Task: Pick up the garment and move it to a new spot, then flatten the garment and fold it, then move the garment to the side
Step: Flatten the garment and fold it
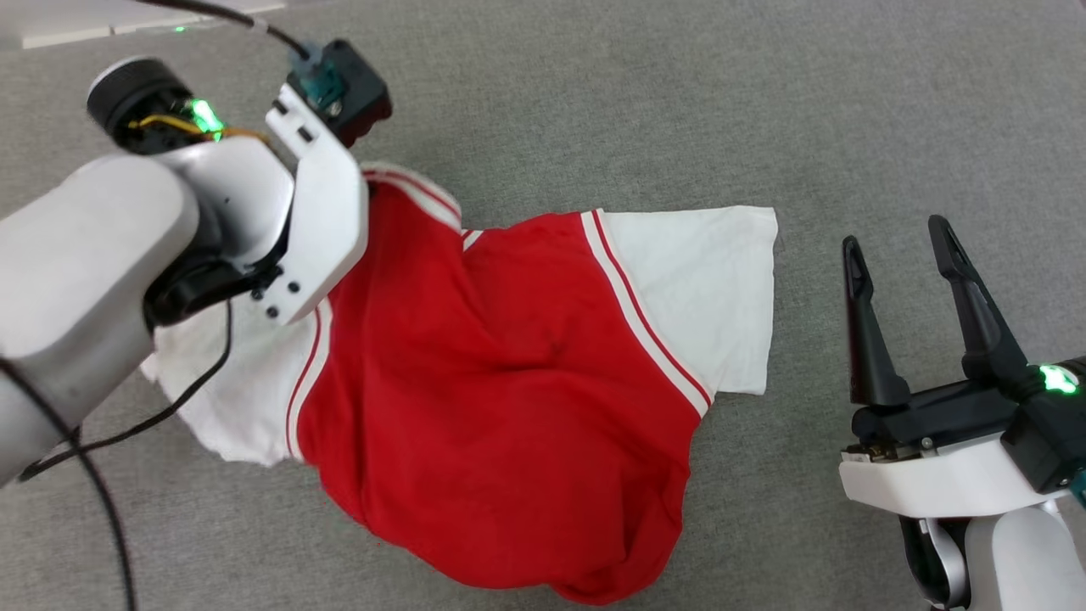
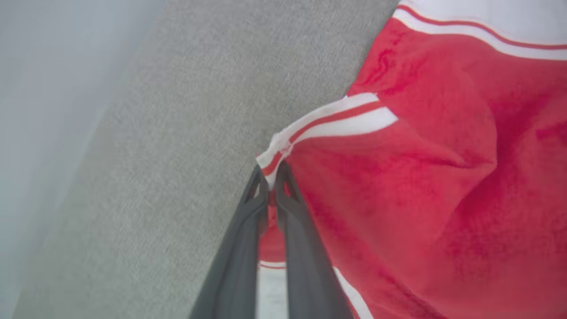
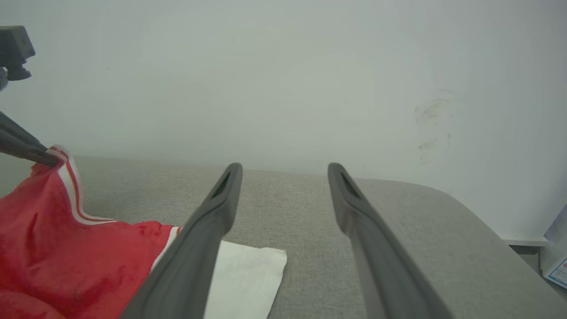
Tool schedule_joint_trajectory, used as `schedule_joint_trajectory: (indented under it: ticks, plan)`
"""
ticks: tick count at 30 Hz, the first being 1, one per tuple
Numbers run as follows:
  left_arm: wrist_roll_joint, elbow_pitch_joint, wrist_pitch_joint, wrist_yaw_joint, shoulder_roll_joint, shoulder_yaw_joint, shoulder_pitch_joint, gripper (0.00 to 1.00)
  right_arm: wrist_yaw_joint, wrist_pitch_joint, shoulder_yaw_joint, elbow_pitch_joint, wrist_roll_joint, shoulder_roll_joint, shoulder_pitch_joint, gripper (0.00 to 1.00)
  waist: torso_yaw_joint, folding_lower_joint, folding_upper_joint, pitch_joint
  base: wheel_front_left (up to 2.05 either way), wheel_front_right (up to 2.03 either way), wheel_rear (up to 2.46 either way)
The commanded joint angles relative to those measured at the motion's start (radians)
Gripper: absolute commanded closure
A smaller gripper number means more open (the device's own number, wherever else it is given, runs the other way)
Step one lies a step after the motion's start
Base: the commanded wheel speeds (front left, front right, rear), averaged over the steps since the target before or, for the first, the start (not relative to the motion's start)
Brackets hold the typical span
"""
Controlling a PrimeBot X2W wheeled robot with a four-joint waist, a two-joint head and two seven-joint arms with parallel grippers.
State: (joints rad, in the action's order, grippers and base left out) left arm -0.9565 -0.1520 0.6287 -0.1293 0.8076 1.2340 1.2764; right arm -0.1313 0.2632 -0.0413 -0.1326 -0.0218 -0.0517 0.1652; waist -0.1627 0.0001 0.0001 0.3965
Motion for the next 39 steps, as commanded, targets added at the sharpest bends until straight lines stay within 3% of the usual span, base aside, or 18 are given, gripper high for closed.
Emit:
schedule_joint_trajectory:
  ticks: [1,7,13,14,15,16,21,24,29,35,39]
  plan:
    - [0.016,-0.036,-0.027,0.001,-0.031,0.006,0.01,1.0,0.001,0.002,0.002,-0.005,-0.008,0.003,0.01,0.0,-0.009,-0.0001,-0.0001,0.014,0.0,0.0,0.0]
    - [0.059,-0.198,-0.065,0.001,-0.133,0.035,-0.016,1.0,0.001,0.002,-0.012,-0.005,-0.027,0.003,0.024,0.0,-0.041,-0.0001,-0.0001,0.049,0.0,0.0,0.0]
    - [0.054,-0.288,-0.015,0.0,-0.171,0.052,-0.099,1.0,0.001,0.002,-0.008,0.0,-0.033,0.003,0.031,0.0,-0.054,-0.0001,-0.0001,0.059,0.0,0.0,0.0]
    - [0.055,-0.296,-0.009,0.0,-0.171,0.055,-0.109,0.91,0.001,0.002,-0.007,0.002,-0.033,0.003,0.031,0.0,-0.053,-0.0001,-0.0001,0.056,0.0,0.0,0.0]
    - [0.063,-0.299,-0.012,0.0,-0.169,0.056,-0.112,0.58,0.001,0.002,-0.006,0.003,-0.032,0.003,0.03,0.0,-0.052,-0.0001,-0.0001,0.053,0.0,0.0,0.0]
    - [0.069,-0.302,-0.03,0.0,-0.167,0.056,-0.109,0.0,0.001,0.002,-0.006,0.003,-0.03,0.003,0.03,0.0,-0.049,-0.0001,-0.0001,0.048,0.0,0.0,0.0]
    - [0.038,-0.312,-0.147,0.0,-0.161,0.045,-0.036,0.0,0.001,0.002,0.0,0.007,-0.018,0.003,0.008,0.0,-0.022,-0.0001,-0.0001,0.009,0.0,0.0,0.0]
    - [-0.001,-0.303,-0.166,0.0,-0.131,0.045,-0.004,0.0,0.001,0.002,0.003,0.009,-0.014,0.003,-0.008,0.0,-0.002,-0.0001,-0.0001,-0.017,0.0,0.0,0.0]
    - [-0.11,-0.252,-0.084,0.0,-0.054,0.045,0.041,0.0,0.001,0.002,0.008,0.005,-0.014,0.003,-0.026,0.0,0.028,-0.0001,-0.0001,-0.043,0.0,0.0,0.0]
    - [-0.154,-0.193,0.102,0.0,0.06,0.046,0.043,0.0,0.001,0.002,-0.001,0.002,-0.013,0.003,-0.028,0.0,0.045,-0.0001,-0.0001,-0.045,0.0,0.0,0.0]
    - [-0.156,-0.172,0.164,0.0,0.117,0.046,0.016,0.0,0.001,0.002,-0.004,-0.004,-0.013,0.003,-0.019,0.0,0.046,-0.0001,-0.0001,-0.03,0.0,0.0,0.0]
